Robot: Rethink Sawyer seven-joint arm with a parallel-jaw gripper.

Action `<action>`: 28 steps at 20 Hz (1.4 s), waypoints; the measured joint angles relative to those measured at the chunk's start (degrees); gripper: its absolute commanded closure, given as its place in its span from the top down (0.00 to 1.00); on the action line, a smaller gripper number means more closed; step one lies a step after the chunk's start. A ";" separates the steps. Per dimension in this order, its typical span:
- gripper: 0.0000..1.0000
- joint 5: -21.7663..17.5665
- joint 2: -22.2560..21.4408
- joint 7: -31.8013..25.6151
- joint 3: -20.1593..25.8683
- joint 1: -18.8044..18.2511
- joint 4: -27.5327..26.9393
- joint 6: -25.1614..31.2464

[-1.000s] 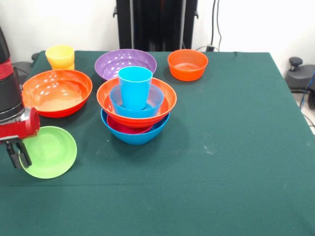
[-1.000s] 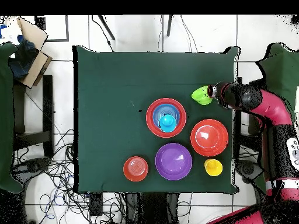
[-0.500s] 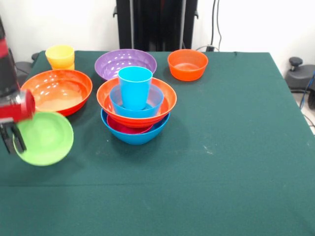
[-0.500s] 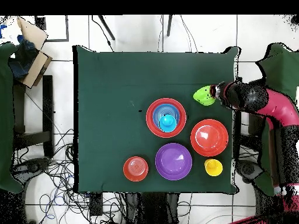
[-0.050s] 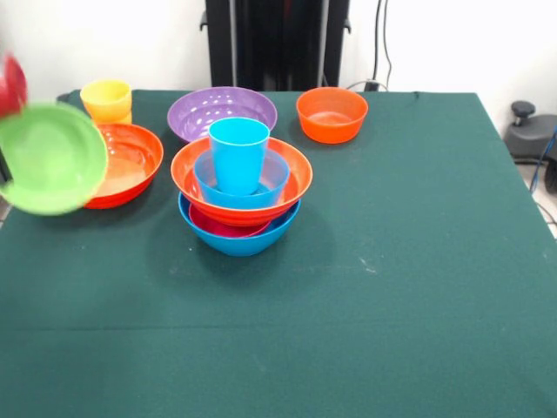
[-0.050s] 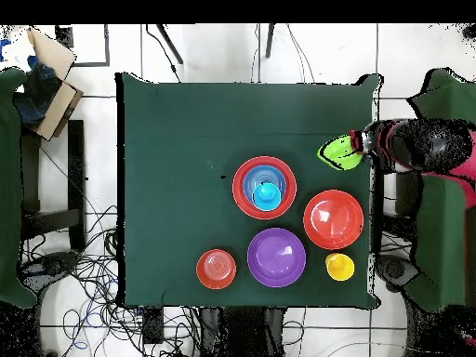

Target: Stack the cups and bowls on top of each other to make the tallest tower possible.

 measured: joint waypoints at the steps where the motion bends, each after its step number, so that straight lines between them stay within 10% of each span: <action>1: 0.00 0.65 -1.19 0.00 0.00 0.05 -0.02 1.47; 28: 0.00 0.78 -15.89 0.79 -7.60 9.16 10.60 -7.64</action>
